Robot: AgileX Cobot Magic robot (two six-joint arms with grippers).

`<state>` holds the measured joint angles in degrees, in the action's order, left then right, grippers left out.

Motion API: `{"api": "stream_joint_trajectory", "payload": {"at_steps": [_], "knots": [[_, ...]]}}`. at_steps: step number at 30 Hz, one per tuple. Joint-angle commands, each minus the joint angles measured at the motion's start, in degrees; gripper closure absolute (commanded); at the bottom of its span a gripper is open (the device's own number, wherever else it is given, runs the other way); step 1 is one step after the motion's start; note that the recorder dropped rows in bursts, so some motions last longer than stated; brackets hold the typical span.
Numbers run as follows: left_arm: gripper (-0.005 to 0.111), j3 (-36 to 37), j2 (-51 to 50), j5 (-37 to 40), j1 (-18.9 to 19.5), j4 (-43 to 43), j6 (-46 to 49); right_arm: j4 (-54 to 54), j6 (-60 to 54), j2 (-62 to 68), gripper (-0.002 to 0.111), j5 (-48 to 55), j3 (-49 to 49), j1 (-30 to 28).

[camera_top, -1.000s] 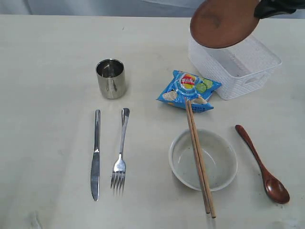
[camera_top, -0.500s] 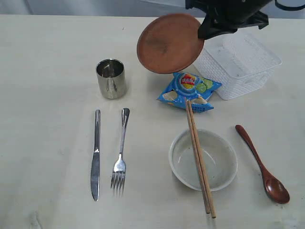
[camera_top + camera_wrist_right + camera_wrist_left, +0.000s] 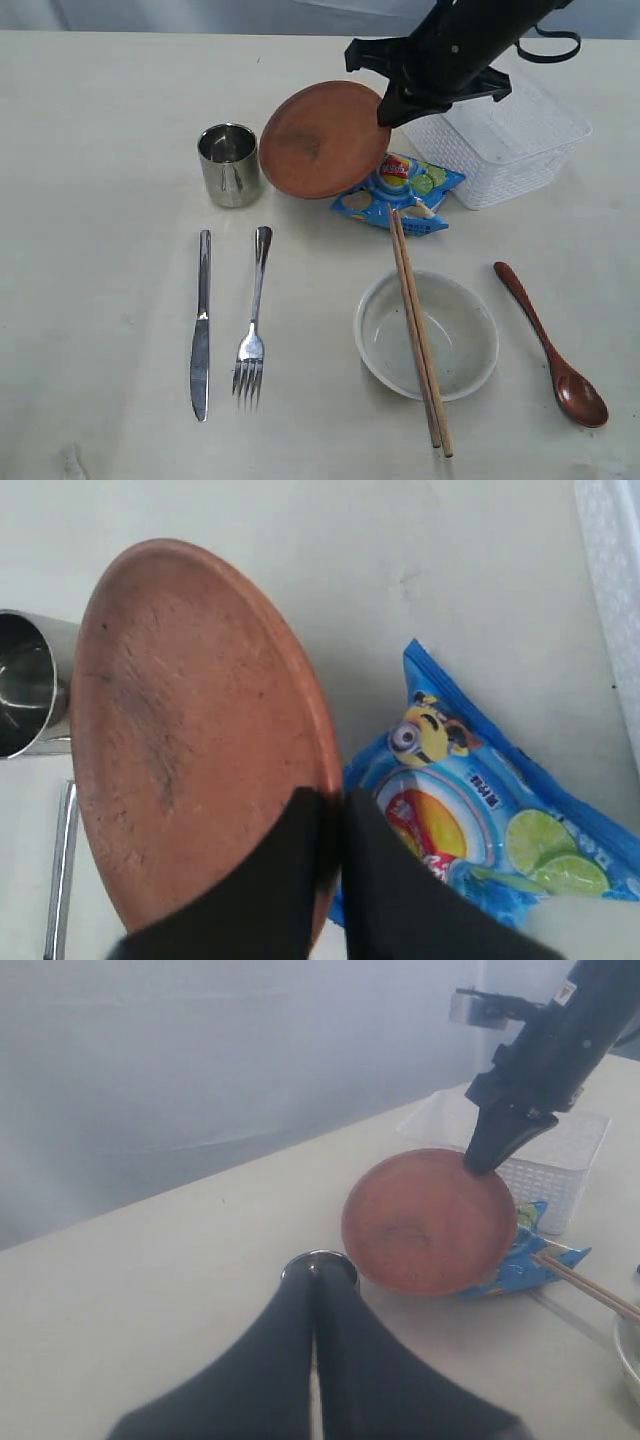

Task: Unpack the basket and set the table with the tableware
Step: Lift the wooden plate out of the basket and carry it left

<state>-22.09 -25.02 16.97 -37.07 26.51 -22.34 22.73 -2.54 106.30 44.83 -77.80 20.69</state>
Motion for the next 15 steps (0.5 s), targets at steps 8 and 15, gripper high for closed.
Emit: {"api": "stream_joint_trajectory", "payload": {"at_steps": [8,15], "knots": [[0.107,0.3,0.4,-0.6,-0.2,0.0,-0.2,-2.9,3.0,2.3,0.109,-1.5,0.0,0.0],[0.107,0.3,0.4,-0.6,-0.2,0.0,-0.2,-3.5,4.5,3.4,0.109,-2.7,0.0,0.0]]}}
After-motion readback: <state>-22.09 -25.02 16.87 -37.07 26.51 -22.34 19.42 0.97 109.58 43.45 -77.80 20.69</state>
